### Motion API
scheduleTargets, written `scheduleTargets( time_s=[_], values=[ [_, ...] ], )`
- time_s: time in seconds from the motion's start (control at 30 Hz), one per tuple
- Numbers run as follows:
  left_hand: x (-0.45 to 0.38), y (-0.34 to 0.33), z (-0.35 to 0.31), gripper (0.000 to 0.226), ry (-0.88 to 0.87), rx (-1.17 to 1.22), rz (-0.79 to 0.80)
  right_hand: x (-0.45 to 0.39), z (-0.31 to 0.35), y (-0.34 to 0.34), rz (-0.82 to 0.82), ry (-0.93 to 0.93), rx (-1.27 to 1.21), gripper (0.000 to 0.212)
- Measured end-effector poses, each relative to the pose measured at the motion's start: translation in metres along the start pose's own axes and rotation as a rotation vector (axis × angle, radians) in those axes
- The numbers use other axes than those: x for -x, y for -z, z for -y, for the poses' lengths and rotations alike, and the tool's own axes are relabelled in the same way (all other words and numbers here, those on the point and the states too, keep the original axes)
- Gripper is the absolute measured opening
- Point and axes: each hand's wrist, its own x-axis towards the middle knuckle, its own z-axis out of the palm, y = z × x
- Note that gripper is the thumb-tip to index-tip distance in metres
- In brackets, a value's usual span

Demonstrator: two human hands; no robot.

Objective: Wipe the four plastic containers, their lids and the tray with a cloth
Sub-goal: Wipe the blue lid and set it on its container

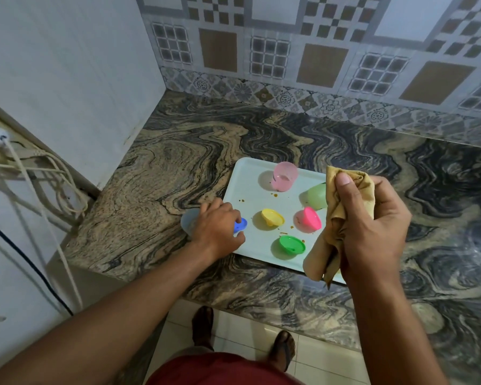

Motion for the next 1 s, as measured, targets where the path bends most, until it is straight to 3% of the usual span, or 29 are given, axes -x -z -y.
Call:
scheduleTargets(
  time_s=[0.1,0.2,0.27,0.37,0.4,0.43,0.5,0.7,1.0],
  values=[
    [-0.006,0.001,-0.004,0.023,0.043,-0.027,0.075,0.004,0.005,0.007,-0.024,-0.007,-0.023,0.018],
    [-0.008,0.013,-0.006,0.017,0.154,0.176,0.022,0.007,0.006,0.014,-0.033,0.005,-0.011,0.014],
    [-0.009,0.033,-0.009,0.008,0.275,0.545,0.006,0.009,0.007,0.017,-0.053,0.014,0.000,0.010],
    [-0.001,0.077,-0.028,0.021,0.469,1.287,0.069,0.012,0.009,0.018,-0.073,0.002,0.000,0.017],
    [0.003,0.092,-0.035,0.012,0.520,1.476,0.105,0.012,0.009,0.017,-0.065,-0.007,-0.007,0.019],
    [0.008,0.104,-0.040,0.005,0.560,1.640,0.125,0.013,0.008,0.016,-0.053,-0.017,-0.015,0.020],
    [0.018,0.125,-0.052,0.015,0.596,1.865,0.133,0.015,0.006,0.012,-0.042,-0.021,-0.006,0.019],
    [0.044,0.154,-0.081,0.015,0.549,2.001,0.139,0.028,0.014,-0.014,-0.013,0.084,-0.003,0.016],
    [0.059,0.168,-0.110,0.015,0.308,1.875,0.069,0.027,0.017,-0.023,-0.012,0.377,0.260,0.016]
  ],
)
